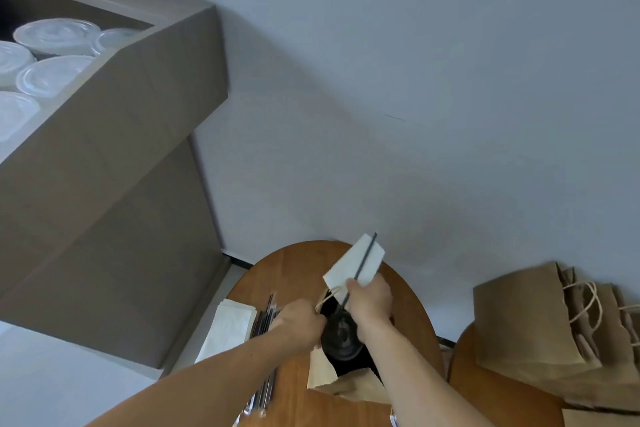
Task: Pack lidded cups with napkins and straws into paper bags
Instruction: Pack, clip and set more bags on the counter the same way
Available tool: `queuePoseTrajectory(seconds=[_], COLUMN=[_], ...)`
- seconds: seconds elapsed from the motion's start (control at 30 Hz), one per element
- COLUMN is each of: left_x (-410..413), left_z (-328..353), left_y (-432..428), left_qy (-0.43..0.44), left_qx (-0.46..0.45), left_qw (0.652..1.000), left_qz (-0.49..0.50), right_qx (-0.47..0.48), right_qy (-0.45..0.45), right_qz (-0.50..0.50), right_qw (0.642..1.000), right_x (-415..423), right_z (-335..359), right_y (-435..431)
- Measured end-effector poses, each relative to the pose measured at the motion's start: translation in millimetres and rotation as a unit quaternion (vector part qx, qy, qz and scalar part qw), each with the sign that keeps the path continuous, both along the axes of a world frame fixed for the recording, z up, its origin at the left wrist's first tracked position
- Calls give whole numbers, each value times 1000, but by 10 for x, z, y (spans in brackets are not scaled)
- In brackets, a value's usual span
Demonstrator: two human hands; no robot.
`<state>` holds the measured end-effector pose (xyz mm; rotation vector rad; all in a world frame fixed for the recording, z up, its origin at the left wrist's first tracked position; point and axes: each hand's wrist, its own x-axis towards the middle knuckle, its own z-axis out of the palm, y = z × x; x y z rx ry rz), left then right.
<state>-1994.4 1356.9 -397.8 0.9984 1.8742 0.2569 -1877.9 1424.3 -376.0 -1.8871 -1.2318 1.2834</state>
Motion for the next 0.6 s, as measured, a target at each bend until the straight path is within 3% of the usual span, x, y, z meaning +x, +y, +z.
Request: queuePoseTrajectory(seconds=[0.07, 0.13, 0.2, 0.33, 0.4, 0.6], left_x=[-97, -174, -204, -119, -84, -125], left_z=[-23, -47, -78, -46, -16, 34], left_y=[-22, -42, -52, -68, -67, -66], left_qy=[9, -1, -16, -34, -39, -39], left_qx=[7, 10, 12, 11, 9, 6], left_qw=[1000, 998, 997, 998, 998, 998], left_qz=[25, 56, 70, 58, 54, 44], right_qx=[-3, 36, 55, -60, -94, -152], right_qy=[-10, -77, -158, -264, -305, -336], right_qz=[-22, 9, 114, 341, 368, 366], right_qw=[1000, 996, 979, 900, 873, 854], right_x=[155, 351, 504, 498, 440, 340], right_z=[-98, -203, -293, -507, -649, -957], right_y=[-106, -171, -219, -219, -183, 54])
